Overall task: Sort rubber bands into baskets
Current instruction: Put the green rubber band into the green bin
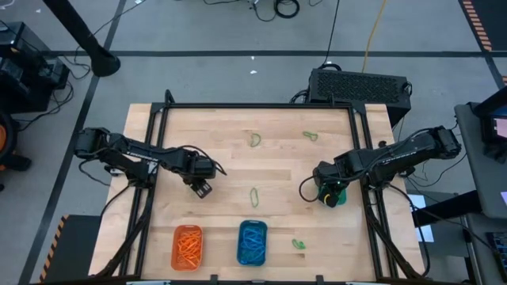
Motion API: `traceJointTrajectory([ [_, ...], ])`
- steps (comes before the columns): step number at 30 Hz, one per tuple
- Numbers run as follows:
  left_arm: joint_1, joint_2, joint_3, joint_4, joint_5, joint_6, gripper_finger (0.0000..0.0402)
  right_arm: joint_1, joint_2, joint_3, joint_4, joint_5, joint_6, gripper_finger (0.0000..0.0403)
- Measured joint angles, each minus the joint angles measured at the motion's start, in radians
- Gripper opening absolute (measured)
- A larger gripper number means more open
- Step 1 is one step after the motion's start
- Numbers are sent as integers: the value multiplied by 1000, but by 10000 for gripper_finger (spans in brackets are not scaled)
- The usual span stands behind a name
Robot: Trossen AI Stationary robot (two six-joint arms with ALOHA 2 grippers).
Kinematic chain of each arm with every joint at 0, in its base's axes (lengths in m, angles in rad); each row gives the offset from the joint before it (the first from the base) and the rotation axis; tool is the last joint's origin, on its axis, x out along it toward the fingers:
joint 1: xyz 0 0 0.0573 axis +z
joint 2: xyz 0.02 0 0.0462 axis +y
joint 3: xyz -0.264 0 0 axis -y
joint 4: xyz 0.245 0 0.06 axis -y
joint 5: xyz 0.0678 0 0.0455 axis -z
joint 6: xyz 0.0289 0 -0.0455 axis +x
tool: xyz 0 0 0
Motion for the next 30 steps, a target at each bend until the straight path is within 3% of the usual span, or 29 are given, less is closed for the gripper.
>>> traceJointTrajectory([
  [9,0,0,0,16,0,0,139,-1,0,47,-2,-30,-5,120],
  [18,0,45,0,19,0,2,139,-1,0,136,14,-19,-19,122],
  [30,5,120,5,10,-18,36,139,-1,0,139,34,-24,-2,122],
])
